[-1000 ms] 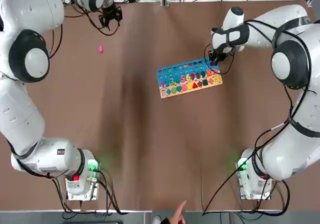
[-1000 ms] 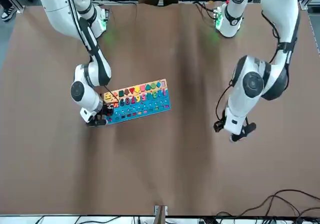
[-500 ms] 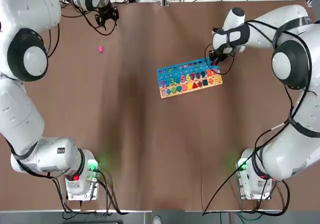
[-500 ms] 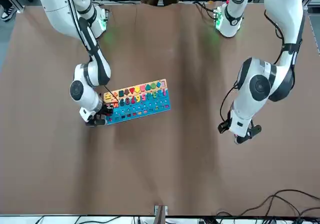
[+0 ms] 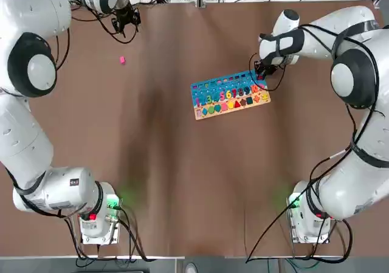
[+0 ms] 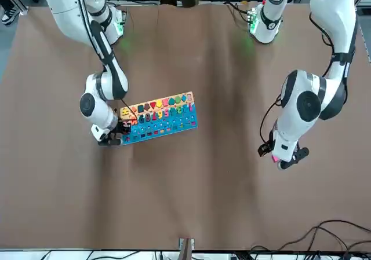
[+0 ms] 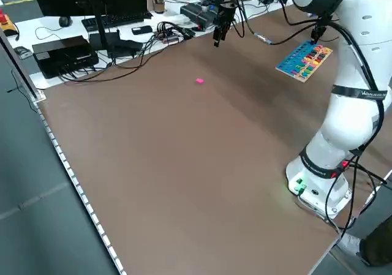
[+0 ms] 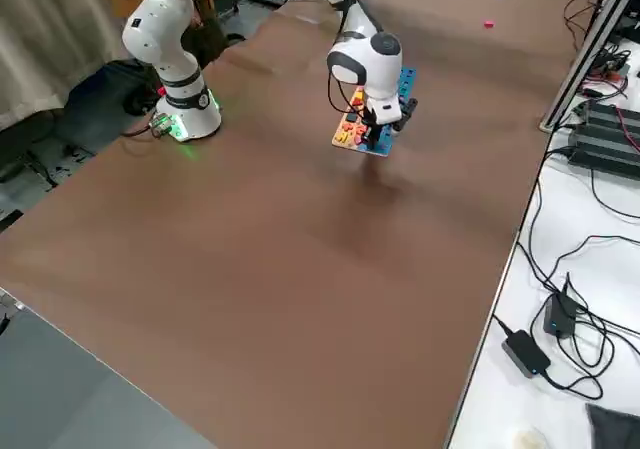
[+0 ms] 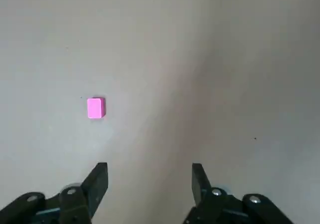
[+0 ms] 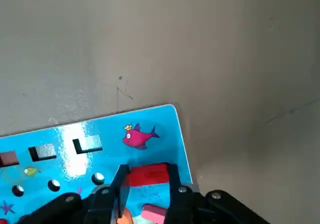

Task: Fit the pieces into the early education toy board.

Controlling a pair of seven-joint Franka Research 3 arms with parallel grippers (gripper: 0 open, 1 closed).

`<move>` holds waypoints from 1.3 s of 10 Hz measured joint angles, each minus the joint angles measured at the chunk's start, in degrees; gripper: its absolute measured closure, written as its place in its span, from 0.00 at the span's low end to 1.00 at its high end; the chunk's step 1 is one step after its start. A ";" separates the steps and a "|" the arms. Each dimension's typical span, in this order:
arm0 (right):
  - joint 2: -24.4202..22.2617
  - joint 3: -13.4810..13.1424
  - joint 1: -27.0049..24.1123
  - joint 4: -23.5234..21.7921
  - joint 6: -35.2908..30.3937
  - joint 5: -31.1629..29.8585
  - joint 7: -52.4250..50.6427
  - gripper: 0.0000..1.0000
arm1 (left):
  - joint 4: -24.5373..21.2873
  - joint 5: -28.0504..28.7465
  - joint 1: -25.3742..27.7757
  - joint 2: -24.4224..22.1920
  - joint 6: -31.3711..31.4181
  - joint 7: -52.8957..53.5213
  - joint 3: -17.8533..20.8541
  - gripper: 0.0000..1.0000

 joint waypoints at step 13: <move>-0.04 0.00 -0.10 -0.24 0.63 1.85 0.73 0.64 | 0.73 -1.47 9.85 4.30 4.13 10.66 0.76 0.22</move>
